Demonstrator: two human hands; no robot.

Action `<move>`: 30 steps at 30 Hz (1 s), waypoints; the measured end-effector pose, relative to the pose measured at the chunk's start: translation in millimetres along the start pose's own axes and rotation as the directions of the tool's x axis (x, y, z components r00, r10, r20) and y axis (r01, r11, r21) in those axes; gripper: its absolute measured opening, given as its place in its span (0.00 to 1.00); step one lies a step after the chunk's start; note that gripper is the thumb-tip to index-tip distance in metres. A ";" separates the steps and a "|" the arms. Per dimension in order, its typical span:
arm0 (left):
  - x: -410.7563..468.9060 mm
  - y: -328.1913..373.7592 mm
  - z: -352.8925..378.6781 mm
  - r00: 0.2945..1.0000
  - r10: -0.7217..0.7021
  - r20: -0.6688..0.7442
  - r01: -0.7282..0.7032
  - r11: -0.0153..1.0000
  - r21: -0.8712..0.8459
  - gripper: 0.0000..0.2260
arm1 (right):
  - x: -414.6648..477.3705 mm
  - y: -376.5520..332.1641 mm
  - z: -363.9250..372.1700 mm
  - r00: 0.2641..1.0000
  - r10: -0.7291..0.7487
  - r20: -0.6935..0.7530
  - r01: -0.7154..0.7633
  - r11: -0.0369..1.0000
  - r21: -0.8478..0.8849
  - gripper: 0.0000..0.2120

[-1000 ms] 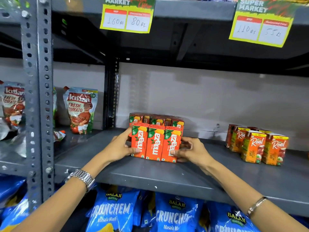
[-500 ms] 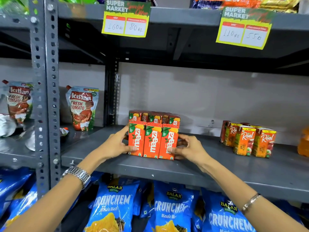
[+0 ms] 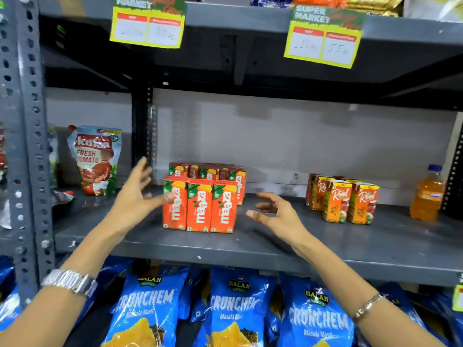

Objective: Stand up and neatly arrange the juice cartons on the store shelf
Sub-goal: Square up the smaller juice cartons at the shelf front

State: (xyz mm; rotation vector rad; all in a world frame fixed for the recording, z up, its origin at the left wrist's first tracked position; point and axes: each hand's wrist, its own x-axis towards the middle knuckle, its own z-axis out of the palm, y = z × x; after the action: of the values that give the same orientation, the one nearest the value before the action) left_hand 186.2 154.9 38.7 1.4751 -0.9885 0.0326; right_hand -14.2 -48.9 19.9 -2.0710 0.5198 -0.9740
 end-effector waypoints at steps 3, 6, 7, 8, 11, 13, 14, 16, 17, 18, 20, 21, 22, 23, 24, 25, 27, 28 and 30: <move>-4.9 38.4 29.3 0.968 0.185 -0.169 -0.203 0.974 -0.102 0.38 | -9.6 10.6 -37.2 0.997 -0.049 -0.068 0.050 0.999 0.017 0.21; -8.6 73.9 84.7 0.938 0.320 -0.131 -0.342 0.912 -0.226 0.32 | -15.3 22.4 -81.0 0.978 -0.091 -0.186 0.100 0.994 0.038 0.17; -8.5 82.5 108.8 0.937 0.340 -0.079 -0.348 0.898 -0.268 0.31 | -15.9 27.4 -98.1 0.966 -0.101 -0.238 0.113 0.993 0.035 0.15; -7.4 88.5 132.4 0.938 0.347 -0.022 -0.337 0.892 -0.302 0.30 | -15.8 32.9 -114.2 0.949 -0.112 -0.296 0.125 0.992 0.027 0.14; 4.7 92.3 213.5 0.943 0.292 0.159 -0.234 0.922 -0.308 0.30 | -9.3 62.4 -173.7 0.864 -0.093 -0.495 0.058 0.995 -0.086 0.13; 15.6 85.8 261.7 0.940 0.189 0.283 -0.123 0.964 -0.235 0.32 | -1.2 85.4 -208.6 0.843 0.022 -0.537 -0.115 0.983 -0.141 0.17; 20.7 82.0 285.8 0.935 0.121 0.334 -0.063 0.982 -0.181 0.33 | 2.8 97.8 -224.7 0.854 0.095 -0.511 -0.200 0.967 -0.155 0.20; 28.4 73.4 318.5 0.924 0.004 0.383 0.021 0.998 -0.060 0.36 | 12.2 118.2 -240.5 0.889 0.212 -0.406 -0.292 0.945 -0.148 0.25; 30.9 71.1 335.9 0.921 -0.025 0.388 0.031 1.000 -0.007 0.37 | 16.9 126.9 -248.3 0.903 0.244 -0.354 -0.308 0.942 -0.136 0.26; 32.6 68.6 345.6 0.922 -0.035 0.387 0.021 0.999 0.041 0.37 | 20.5 132.0 -248.9 0.914 0.266 -0.305 -0.312 0.943 -0.113 0.27; 36.6 67.9 363.7 0.923 -0.040 0.382 0.011 0.997 0.080 0.37 | 29.3 140.2 -252.9 0.927 0.299 -0.225 -0.319 0.946 -0.057 0.29; 38.9 67.3 369.2 0.920 -0.059 0.388 0.033 0.997 0.075 0.38 | 33.2 142.8 -253.0 0.932 0.314 -0.183 -0.324 0.946 -0.024 0.29; 41.3 66.3 374.7 0.910 -0.088 0.404 0.068 0.996 0.062 0.38 | 36.7 145.1 -253.7 0.936 0.326 -0.134 -0.327 0.945 0.015 0.29; 43.3 64.8 378.1 0.896 -0.114 0.430 0.100 0.993 0.054 0.38 | 39.5 146.1 -252.9 0.938 0.335 -0.085 -0.332 0.942 0.054 0.28; 44.8 63.4 381.2 0.881 -0.134 0.454 0.122 0.991 0.056 0.36 | 42.0 146.6 -251.9 0.940 0.339 -0.045 -0.336 0.939 0.071 0.26; 45.2 62.0 383.3 0.869 -0.147 0.472 0.132 0.989 0.065 0.35 | 43.8 146.2 -250.6 0.941 0.337 -0.022 -0.335 0.940 0.067 0.23; 45.4 60.4 385.6 0.864 -0.152 0.479 0.129 0.988 0.081 0.32 | 47.1 145.5 -248.2 0.948 0.318 0.000 -0.318 0.947 0.050 0.21; 45.2 60.4 386.0 0.864 -0.151 0.480 0.126 0.988 0.084 0.31 | 48.0 144.9 -247.0 0.951 0.309 0.018 -0.310 0.950 0.046 0.21; 44.9 61.8 385.6 0.857 -0.154 0.492 0.130 0.988 0.083 0.29 | 47.2 142.8 -244.0 0.954 0.295 0.053 -0.297 0.954 0.038 0.20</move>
State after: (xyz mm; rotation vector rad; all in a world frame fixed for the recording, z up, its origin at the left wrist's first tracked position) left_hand -24.2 -177.1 35.0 1.6351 -1.2929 -0.4591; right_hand -180.5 -282.3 29.0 -1.9017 0.7515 -0.7523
